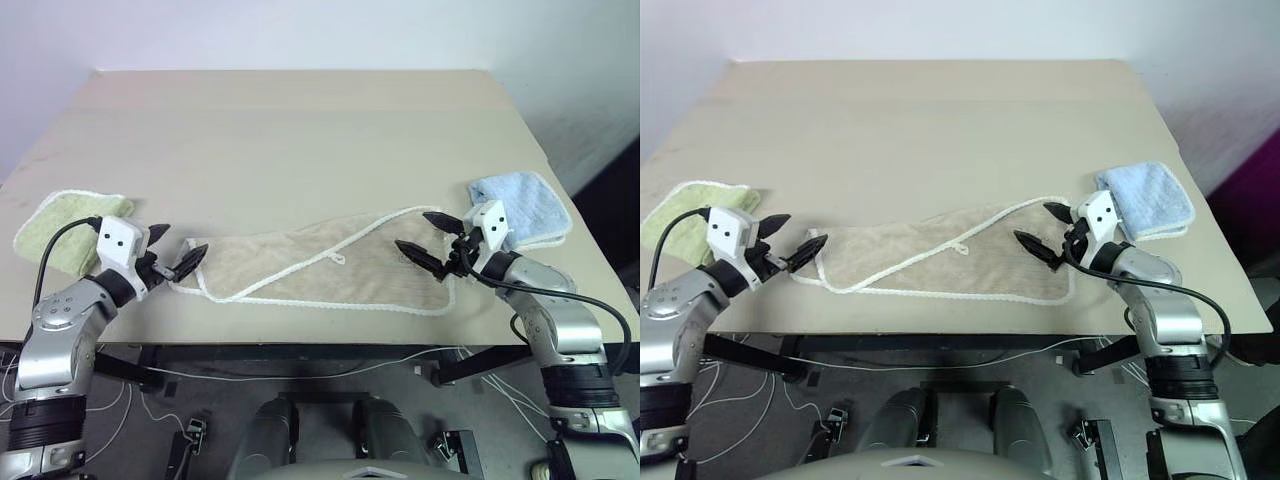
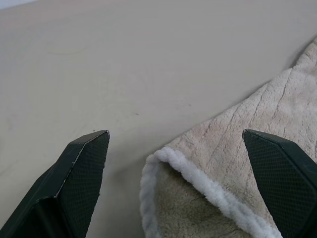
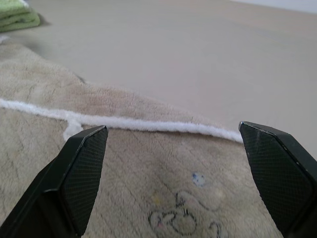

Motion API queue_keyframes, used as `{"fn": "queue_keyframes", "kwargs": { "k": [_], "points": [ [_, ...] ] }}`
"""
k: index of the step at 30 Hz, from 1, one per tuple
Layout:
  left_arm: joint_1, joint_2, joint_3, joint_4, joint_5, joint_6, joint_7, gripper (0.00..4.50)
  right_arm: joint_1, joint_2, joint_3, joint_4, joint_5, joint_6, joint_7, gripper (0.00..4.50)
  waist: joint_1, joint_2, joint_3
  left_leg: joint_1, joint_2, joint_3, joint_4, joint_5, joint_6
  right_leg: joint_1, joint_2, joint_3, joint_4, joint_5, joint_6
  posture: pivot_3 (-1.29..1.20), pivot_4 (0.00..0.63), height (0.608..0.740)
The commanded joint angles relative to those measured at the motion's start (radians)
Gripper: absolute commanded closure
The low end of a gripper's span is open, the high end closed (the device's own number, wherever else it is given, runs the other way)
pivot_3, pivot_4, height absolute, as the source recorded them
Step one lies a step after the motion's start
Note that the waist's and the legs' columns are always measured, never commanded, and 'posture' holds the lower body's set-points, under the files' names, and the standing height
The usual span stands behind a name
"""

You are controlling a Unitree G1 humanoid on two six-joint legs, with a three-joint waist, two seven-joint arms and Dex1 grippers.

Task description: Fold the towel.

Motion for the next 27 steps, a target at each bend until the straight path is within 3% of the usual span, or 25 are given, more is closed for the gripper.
{"fn": "queue_keyframes", "kwargs": {
  "k": [1, 17, 27],
  "points": [
    [0.008, 0.016, 0.024, -0.039, 0.003, -0.006, 0.003, 0.00, -0.018, 0.011, -0.004, -0.017, 0.003, -0.023, -0.004, 0.05, 0.000, 0.000, 0.000, 0.000, 0.000, 0.000, 0.000, 0.000, 0.000, 0.000, 0.000, 0.000, 0.000, 0.000, 0.000, 0.00, 0.150, 0.740],
    [0.021, 0.040, -0.039, -0.044, 0.029, -0.037, -0.076, 0.00, 0.002, 0.012, -0.013, -0.044, -0.005, -0.026, -0.016, 0.05, 0.000, 0.000, 0.000, 0.000, 0.000, 0.000, 0.000, 0.000, 0.000, 0.000, 0.000, 0.000, 0.000, 0.000, 0.000, 0.00, 0.150, 0.740],
    [-0.006, 0.263, -0.079, 0.073, 0.058, -0.201, -0.416, 0.00, -0.031, 0.049, 0.019, 0.007, -0.037, -0.055, -0.032, 0.05, -0.003, 0.001, 0.000, 0.000, 0.000, 0.000, -0.001, 0.000, 0.000, -0.001, 0.000, 0.000, 0.000, 0.000, 0.000, 0.00, 0.150, 0.740]
  ]
}}
